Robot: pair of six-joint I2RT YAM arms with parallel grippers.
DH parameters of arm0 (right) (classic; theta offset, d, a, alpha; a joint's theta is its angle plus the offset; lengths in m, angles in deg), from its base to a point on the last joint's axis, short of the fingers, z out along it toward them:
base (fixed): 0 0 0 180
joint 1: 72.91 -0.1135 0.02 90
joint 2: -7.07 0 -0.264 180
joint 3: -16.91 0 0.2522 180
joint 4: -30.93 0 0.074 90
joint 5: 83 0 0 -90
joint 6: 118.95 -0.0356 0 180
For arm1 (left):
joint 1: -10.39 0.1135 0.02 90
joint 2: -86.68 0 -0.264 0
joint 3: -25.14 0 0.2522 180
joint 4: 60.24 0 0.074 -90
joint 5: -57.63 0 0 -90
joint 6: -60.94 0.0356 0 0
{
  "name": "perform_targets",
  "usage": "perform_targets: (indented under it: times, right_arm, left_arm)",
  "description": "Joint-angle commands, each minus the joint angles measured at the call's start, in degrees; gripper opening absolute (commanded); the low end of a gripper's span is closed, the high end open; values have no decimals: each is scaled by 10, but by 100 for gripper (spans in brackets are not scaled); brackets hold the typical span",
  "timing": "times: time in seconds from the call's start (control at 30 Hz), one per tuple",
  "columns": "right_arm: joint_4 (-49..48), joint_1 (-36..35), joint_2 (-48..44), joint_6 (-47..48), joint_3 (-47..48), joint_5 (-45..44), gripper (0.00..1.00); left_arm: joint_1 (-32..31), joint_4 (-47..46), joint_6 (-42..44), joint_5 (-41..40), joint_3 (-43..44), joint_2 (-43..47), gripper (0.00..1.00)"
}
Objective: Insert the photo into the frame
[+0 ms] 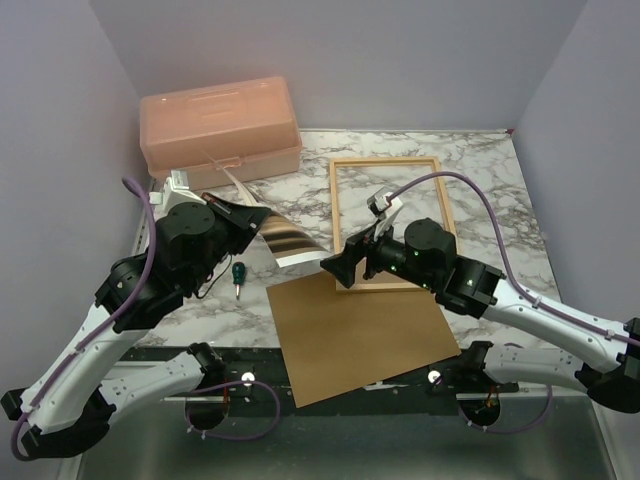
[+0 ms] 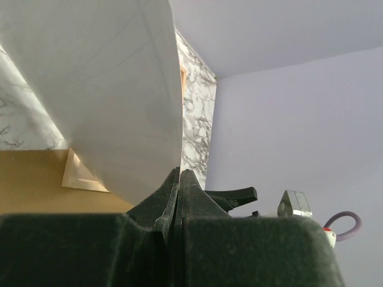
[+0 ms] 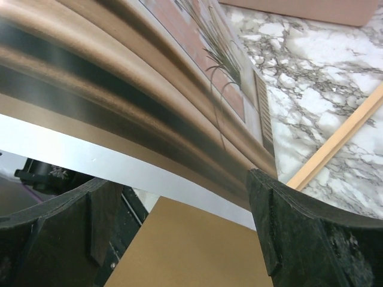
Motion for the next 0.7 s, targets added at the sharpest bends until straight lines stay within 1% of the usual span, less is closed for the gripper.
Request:
perform_targets:
  times: [0.0, 0.07, 0.17, 0.23, 0.4, 0.57, 0.67]
  right_arm:
    - [-40, -3, 10, -6, -4, -48, 89]
    - [-52, -3, 16, -15, -5, -47, 84]
    - [-65, -5, 27, -24, -5, -49, 79]
    - [-74, -8, 35, -28, -6, -48, 78]
    - [-104, -17, 44, -33, -11, -48, 77]
    - [-106, -23, 41, -33, -17, -46, 78]
    - [-108, -27, 37, -36, -20, -36, 80]
  left_arm:
    - [4, -31, -20, 44, -7, 16, 0]
    - [4, -36, -28, 53, -10, 19, 0]
    - [5, -46, -38, 66, -14, 21, 0]
    - [6, -50, -45, 73, -16, 21, 0]
    - [10, -46, -76, 75, -32, 22, 0]
    - [26, -43, -110, 72, -56, 34, 0]
    - [32, -45, -112, 68, -56, 36, 0]
